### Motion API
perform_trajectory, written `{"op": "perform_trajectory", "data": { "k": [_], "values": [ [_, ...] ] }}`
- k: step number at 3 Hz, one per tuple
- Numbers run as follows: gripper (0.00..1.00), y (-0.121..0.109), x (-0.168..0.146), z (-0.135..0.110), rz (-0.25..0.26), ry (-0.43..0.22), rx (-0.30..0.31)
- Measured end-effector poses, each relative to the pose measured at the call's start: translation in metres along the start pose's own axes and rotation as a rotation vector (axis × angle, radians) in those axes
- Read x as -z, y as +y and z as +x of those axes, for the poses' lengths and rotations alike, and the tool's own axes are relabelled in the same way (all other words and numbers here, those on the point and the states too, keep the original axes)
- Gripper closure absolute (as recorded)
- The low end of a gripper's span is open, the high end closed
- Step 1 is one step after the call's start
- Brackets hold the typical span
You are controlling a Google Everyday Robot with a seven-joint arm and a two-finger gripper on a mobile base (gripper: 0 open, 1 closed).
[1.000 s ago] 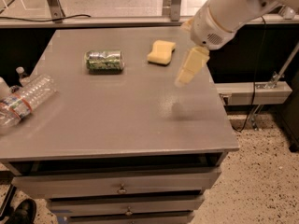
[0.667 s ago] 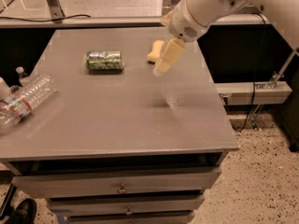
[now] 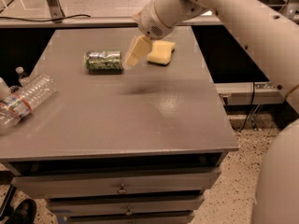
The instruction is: Pick green can
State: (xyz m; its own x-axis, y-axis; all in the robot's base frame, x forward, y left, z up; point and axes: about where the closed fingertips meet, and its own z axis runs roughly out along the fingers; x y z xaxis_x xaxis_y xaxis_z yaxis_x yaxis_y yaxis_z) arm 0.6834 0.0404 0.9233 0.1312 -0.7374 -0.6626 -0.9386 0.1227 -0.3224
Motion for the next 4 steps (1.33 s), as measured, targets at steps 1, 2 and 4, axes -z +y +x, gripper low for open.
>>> {"op": "perform_trajectory", "data": {
  "k": [1,2,4],
  "values": [
    [0.00,0.001,-0.039,-0.007,-0.001,-0.047,-0.003],
    [0.00,0.003,-0.079,-0.005,-0.010,-0.067,-0.011],
    [0.27,-0.003,-0.123,0.000,-0.031,-0.061,-0.050]
  ]
}}
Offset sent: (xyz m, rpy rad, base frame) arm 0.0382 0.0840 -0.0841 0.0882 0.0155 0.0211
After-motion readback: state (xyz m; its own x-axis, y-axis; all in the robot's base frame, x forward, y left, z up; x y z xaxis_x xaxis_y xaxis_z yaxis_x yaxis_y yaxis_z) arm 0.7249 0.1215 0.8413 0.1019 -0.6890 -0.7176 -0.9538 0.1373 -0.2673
